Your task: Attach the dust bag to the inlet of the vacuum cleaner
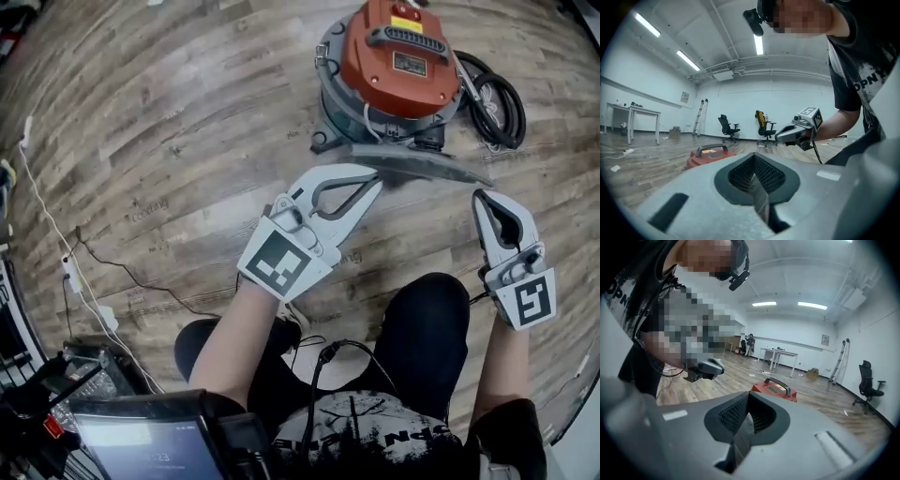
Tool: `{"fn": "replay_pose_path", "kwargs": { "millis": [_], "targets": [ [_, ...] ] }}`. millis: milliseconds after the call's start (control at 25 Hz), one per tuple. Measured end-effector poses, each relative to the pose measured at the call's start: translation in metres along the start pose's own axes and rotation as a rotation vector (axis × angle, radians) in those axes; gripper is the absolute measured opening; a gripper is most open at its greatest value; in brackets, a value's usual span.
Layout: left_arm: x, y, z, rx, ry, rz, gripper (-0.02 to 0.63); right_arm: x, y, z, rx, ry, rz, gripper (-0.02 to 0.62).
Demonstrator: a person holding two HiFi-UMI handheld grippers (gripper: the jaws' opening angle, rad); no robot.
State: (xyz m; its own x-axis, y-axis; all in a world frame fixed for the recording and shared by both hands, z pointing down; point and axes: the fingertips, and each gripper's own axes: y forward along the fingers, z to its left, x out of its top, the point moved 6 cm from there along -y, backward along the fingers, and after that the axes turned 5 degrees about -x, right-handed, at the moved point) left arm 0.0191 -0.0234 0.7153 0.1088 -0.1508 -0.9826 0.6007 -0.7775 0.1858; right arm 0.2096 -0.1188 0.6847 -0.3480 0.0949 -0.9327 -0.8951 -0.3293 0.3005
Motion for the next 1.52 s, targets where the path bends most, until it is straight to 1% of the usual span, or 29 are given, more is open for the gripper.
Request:
{"fn": "replay_pose_path", "kwargs": {
  "millis": [120, 200, 280, 360, 480, 560, 680, 800, 880, 960, 1000, 1080, 1160, 1200, 1280, 1320, 1440, 1520],
  "targets": [
    [0.038, -0.028, -0.017, -0.047, -0.052, 0.028, 0.002, 0.04, -0.022, 0.008, 0.055, 0.051, 0.084, 0.005],
    [0.066, -0.05, -0.03, -0.046, -0.1, 0.035, 0.002, 0.074, -0.042, 0.011, 0.083, 0.097, 0.114, 0.005],
    [0.104, -0.069, -0.036, -0.005, -0.143, 0.012, 0.002, 0.11, -0.061, 0.008, 0.114, 0.141, 0.133, 0.005],
    [0.15, -0.082, -0.04, 0.04, -0.184, -0.019, 0.002, 0.15, -0.08, 0.004, 0.136, 0.177, 0.115, 0.005],
    [0.23, -0.1, -0.056, 0.078, -0.236, -0.053, 0.002, 0.215, -0.114, 0.0, 0.17, 0.223, 0.078, 0.005],
    [0.285, -0.11, -0.067, 0.093, -0.245, -0.059, 0.002, 0.257, -0.135, -0.005, 0.195, 0.243, 0.083, 0.006],
    [0.351, -0.12, -0.083, 0.101, -0.213, -0.037, 0.002, 0.317, -0.159, -0.013, 0.228, 0.259, 0.049, 0.005],
    [0.402, -0.134, -0.088, 0.113, -0.179, -0.043, 0.002, 0.369, -0.166, -0.011, 0.266, 0.235, -0.007, 0.005],
    [0.422, -0.138, -0.084, 0.118, -0.156, -0.042, 0.002, 0.39, -0.159, -0.009, 0.292, 0.219, -0.045, 0.005],
    [0.434, -0.141, -0.074, 0.124, -0.124, -0.051, 0.002, 0.398, -0.146, -0.011, 0.309, 0.23, -0.062, 0.006],
    [0.442, -0.147, -0.068, 0.123, -0.094, -0.06, 0.002, 0.406, -0.14, -0.008, 0.31, 0.241, -0.079, 0.006],
    [0.468, -0.179, -0.064, 0.124, -0.046, -0.077, 0.002, 0.44, -0.134, 0.011, 0.307, 0.244, -0.121, 0.006],
    [0.499, -0.215, -0.066, 0.139, -0.042, -0.109, 0.002, 0.479, -0.133, 0.034, 0.3, 0.21, -0.152, 0.006],
    [0.512, -0.228, -0.067, 0.145, -0.038, -0.138, 0.002, 0.494, -0.132, 0.041, 0.295, 0.195, -0.168, 0.006],
    [0.531, -0.243, -0.066, 0.143, 0.018, -0.214, 0.002, 0.513, -0.127, 0.05, 0.273, 0.183, -0.207, 0.006],
    [0.537, -0.249, -0.064, 0.137, 0.041, -0.235, 0.002, 0.521, -0.124, 0.053, 0.253, 0.176, -0.227, 0.006],
    [0.546, -0.266, -0.061, 0.114, 0.061, -0.251, 0.002, 0.541, -0.122, 0.068, 0.175, 0.114, -0.271, 0.006],
    [0.55, -0.275, -0.062, 0.099, 0.074, -0.258, 0.002, 0.55, -0.122, 0.08, 0.138, 0.066, -0.282, 0.006]
  ]
}}
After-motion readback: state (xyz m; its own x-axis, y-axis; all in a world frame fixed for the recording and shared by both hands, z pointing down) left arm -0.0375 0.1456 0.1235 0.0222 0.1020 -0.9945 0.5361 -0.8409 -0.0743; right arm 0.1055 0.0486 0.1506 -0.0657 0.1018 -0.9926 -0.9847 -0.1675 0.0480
